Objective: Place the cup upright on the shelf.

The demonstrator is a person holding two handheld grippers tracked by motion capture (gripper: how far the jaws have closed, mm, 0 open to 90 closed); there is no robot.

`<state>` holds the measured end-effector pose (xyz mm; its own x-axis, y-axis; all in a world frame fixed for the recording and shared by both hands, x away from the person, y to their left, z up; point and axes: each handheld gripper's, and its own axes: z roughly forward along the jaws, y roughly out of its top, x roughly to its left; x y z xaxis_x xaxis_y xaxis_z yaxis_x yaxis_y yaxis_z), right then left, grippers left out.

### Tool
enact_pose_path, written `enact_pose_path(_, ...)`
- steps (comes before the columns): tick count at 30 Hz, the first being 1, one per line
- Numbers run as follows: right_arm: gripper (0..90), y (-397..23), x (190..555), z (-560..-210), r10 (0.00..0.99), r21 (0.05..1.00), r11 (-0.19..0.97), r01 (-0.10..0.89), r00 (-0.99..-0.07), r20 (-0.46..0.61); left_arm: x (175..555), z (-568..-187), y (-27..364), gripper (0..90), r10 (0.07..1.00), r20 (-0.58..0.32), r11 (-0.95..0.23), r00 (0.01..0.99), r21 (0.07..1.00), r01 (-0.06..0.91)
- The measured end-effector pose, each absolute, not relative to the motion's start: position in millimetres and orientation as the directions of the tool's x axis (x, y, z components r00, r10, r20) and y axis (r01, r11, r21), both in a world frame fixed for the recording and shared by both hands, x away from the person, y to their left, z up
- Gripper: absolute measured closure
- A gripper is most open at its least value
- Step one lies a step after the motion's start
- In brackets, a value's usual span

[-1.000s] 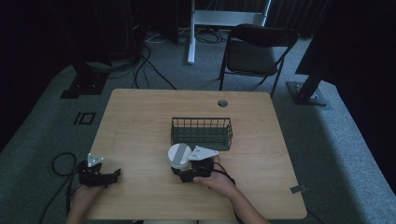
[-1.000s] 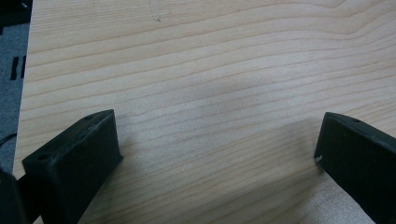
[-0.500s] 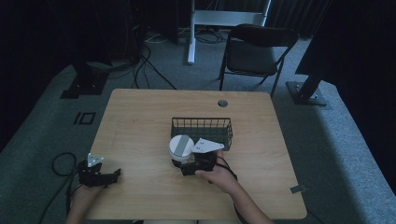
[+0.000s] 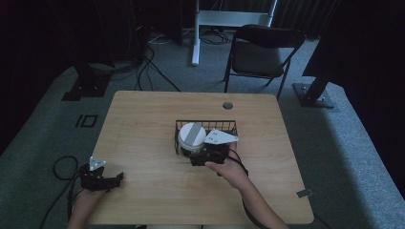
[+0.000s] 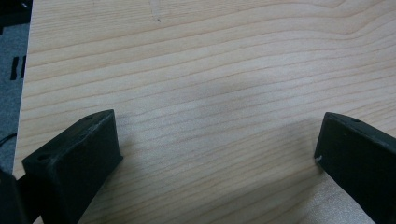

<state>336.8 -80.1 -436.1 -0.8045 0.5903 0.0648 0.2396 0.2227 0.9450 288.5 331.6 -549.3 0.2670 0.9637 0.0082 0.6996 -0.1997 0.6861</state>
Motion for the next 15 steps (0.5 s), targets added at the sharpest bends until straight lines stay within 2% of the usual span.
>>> enact_pose_path(6,18.4,-86.5,344.7,-428.1,0.625,0.949,0.206,0.239,-0.778,0.060,288.5,-549.2,331.7,0.2,0.964,0.008,-0.200,0.267,0.686,0.700)
enact_pose_path(15,18.4,-97.1,362.1,-416.5,0.721,0.955,0.172,0.241,-0.691,0.045,288.5,-549.3,331.6,0.2,0.964,0.008,-0.199,0.267,0.687,0.699)
